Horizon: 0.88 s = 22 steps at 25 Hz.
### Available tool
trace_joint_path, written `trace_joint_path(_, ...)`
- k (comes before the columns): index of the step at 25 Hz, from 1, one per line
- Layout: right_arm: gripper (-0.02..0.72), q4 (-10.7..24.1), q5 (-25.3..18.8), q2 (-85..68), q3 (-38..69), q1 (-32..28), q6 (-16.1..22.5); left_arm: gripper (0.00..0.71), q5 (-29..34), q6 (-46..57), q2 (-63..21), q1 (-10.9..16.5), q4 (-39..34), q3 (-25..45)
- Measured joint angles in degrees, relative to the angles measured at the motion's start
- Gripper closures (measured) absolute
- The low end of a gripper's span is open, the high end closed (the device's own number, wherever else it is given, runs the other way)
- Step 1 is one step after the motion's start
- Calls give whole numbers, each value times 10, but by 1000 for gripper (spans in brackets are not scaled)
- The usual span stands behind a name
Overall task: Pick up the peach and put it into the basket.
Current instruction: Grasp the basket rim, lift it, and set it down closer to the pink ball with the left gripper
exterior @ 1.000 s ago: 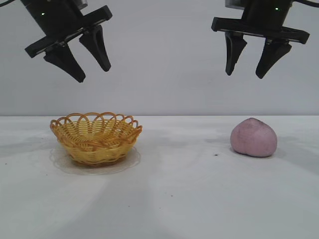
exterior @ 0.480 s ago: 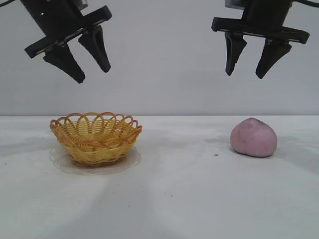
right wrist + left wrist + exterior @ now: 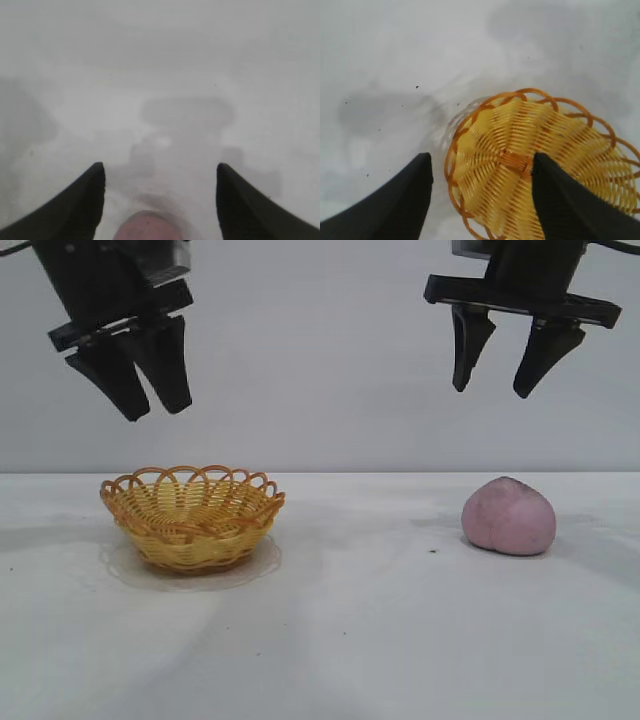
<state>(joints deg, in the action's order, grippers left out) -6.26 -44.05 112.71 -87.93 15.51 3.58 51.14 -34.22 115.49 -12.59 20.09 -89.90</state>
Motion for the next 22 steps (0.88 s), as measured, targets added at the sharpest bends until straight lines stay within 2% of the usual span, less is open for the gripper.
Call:
trace_joint_path(5,292,10,-6,0,0,0,0,289,106,-42,59,0,-29,-91)
trace_joint_path(8,292,12,-6,0,0,0,0,289,139,-60,90,-1,-34,-137)
trace_joint_path(15,292,14,-7,0,0,0,0,289,181,-83,149,-28,-93,-225)
trace_joint_path(22,292,16,-8,0,0,0,0,289,189,-85,193,-46,-123,-251)
